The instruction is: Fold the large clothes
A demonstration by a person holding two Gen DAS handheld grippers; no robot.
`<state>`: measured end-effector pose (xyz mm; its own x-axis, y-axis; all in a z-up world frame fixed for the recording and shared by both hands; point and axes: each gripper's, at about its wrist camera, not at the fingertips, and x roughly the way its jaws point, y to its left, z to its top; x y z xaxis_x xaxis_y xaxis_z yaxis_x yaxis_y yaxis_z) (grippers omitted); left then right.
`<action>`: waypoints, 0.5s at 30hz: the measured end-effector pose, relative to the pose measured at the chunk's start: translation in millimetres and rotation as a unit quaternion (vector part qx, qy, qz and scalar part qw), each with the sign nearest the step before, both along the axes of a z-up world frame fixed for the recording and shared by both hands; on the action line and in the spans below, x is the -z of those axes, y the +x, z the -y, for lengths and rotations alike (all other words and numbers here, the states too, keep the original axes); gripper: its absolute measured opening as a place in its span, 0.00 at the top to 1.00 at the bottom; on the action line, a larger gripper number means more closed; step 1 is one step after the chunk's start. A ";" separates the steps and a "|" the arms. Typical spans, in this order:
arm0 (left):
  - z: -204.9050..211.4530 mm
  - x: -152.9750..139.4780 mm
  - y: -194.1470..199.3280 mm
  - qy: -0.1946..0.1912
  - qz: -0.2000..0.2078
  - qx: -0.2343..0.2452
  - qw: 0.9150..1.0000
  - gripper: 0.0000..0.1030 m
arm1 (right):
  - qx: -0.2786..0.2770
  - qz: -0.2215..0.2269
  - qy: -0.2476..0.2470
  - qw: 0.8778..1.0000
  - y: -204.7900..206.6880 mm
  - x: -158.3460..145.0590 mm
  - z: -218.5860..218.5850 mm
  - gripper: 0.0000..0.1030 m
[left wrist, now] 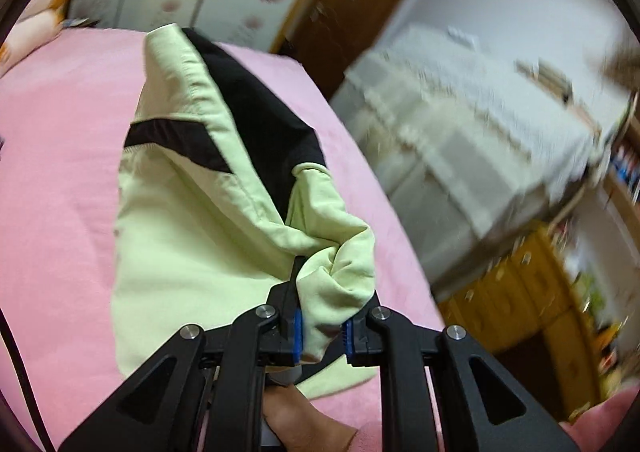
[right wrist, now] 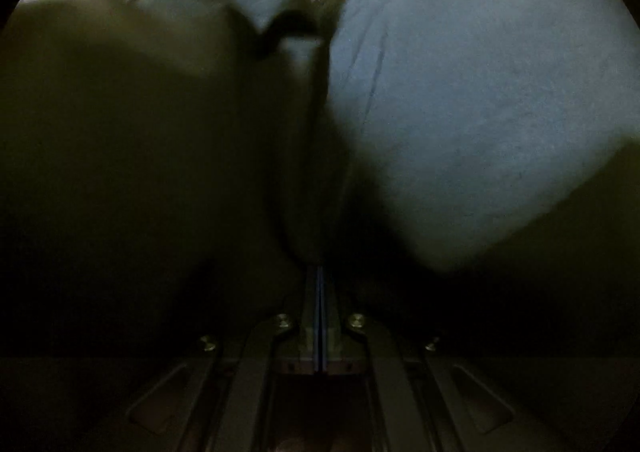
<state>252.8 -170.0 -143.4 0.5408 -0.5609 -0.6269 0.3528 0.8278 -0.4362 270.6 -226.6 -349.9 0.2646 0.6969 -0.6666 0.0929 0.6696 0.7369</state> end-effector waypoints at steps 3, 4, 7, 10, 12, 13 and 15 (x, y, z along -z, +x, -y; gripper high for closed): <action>26.7 8.3 -4.5 0.027 -0.010 0.020 0.999 0.88 | -0.002 -0.005 0.028 1.000 -1.3 5.1 10.4 1.00; 33.4 11.2 -5.8 0.033 -0.014 0.023 0.999 0.88 | -0.003 -0.006 0.034 0.999 -1.7 6.3 12.7 1.00; 53.8 21.7 -12.3 0.069 -0.024 0.036 0.997 0.88 | -0.008 -0.010 0.051 0.999 -2.1 9.5 18.9 1.00; 58.1 18.8 -17.2 0.082 -0.022 0.043 0.995 0.88 | -0.014 -0.015 0.062 0.998 -2.1 10.4 24.3 1.00; 54.5 9.5 -19.4 0.069 -0.024 0.043 0.996 0.88 | -0.016 -0.026 0.071 0.997 -1.0 10.2 29.3 1.00; 49.4 4.9 -18.9 0.062 -0.027 0.043 0.997 0.88 | -0.017 -0.034 0.077 0.996 0.6 10.1 32.5 1.00; 33.9 -2.8 -23.5 0.053 -0.031 0.042 0.997 0.88 | -0.018 -0.042 0.080 0.996 5.0 7.8 39.1 1.00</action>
